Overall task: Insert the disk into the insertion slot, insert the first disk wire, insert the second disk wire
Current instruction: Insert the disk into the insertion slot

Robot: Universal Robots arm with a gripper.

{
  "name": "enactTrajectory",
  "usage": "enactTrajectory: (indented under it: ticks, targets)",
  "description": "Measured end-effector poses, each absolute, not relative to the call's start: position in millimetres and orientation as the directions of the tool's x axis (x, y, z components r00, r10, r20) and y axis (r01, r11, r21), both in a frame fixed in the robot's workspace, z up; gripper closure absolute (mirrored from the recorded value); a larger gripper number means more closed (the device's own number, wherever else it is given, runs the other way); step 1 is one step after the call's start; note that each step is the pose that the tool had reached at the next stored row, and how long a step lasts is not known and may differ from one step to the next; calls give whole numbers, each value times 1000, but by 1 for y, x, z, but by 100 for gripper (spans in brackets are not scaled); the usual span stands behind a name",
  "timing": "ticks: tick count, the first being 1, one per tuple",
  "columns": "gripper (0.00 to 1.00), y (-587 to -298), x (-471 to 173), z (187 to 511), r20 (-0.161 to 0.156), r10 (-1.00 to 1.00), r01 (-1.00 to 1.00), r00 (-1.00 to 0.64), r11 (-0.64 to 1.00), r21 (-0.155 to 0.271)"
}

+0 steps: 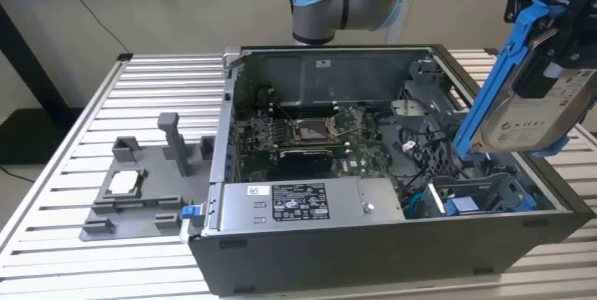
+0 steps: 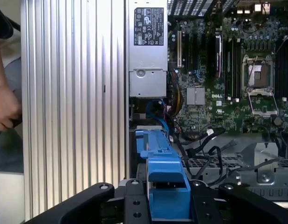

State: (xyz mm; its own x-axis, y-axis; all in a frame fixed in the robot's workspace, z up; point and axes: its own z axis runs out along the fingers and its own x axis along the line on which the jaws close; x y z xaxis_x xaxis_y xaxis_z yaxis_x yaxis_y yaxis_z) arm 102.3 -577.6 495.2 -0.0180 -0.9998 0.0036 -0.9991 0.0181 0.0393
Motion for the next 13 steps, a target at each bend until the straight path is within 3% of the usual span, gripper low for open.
enactTrajectory:
  ticks: [13]
  targets:
    - [67,-578,107,487,3,-1000,-999,-18,18,39]
